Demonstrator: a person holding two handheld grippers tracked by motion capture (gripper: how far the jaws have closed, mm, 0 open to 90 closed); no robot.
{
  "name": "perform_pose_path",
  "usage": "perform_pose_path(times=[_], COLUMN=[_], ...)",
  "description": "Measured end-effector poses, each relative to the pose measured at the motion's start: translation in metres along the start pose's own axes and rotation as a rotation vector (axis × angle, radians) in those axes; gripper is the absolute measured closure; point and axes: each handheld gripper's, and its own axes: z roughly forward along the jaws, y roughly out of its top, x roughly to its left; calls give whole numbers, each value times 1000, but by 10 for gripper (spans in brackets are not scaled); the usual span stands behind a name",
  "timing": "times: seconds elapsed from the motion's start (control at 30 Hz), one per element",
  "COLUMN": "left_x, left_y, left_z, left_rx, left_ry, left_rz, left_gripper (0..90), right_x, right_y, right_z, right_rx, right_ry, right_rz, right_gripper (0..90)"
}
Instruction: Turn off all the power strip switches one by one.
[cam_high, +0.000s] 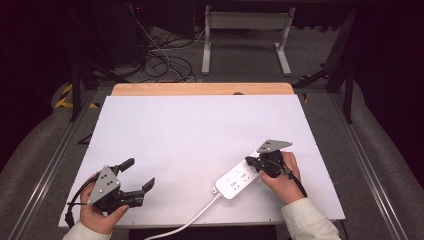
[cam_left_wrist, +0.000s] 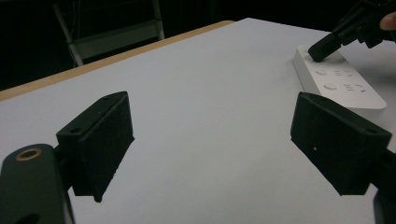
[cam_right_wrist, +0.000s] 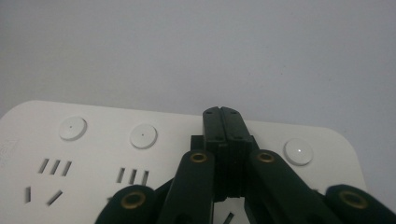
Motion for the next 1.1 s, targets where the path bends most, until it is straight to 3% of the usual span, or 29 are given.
perform_pose_path(times=[0.6, 1.1], left_x=[-1, -1], left_y=[0, 0], left_z=[1, 0], left_rx=[0, -2], left_ry=[-2, -2], left_rz=[-1, -6], left_gripper=[136, 136], right_x=[-2, 1], right_y=[0, 2], right_z=[1, 2], right_rx=[3, 20], right_ry=[9, -11], right_rz=[24, 19], right_gripper=[900, 900])
